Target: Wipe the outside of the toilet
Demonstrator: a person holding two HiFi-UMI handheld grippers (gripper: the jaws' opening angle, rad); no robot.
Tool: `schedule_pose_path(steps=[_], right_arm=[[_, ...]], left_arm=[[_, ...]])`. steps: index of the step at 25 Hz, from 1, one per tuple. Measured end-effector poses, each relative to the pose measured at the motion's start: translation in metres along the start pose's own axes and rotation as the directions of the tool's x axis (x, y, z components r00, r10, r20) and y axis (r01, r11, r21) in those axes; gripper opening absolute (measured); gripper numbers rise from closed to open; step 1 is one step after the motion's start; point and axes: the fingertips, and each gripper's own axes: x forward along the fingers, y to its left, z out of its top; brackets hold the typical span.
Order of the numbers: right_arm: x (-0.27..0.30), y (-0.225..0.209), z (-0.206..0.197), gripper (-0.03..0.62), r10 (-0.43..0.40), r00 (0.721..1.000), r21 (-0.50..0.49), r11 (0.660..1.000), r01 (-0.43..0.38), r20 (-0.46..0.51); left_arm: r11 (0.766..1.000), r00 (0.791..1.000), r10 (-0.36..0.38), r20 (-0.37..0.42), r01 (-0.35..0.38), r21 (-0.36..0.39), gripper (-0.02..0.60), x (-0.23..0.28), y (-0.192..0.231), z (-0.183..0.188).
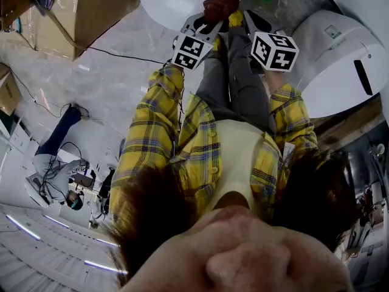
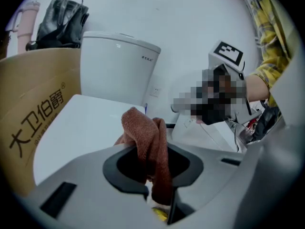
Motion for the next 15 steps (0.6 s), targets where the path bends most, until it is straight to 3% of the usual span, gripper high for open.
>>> schedule_pose_path(steps=[7, 15], right_arm=[[0.004, 0.010, -0.001, 0.026, 0.020, 1.000, -0.021, 1.000, -0.020, -0.009], [0.011, 0.025, -0.009, 0.026, 0.051, 0.998, -0.051, 0.997, -0.053, -0.041]], left_arm=[[0.991, 0.988, 0.132, 0.078, -0.132, -0.005, 0.097, -0.039, 0.044, 0.017], [0.953, 0.952, 0.302, 0.060, -0.303, 0.010, 0.097, -0.075, 0.110, 0.007]])
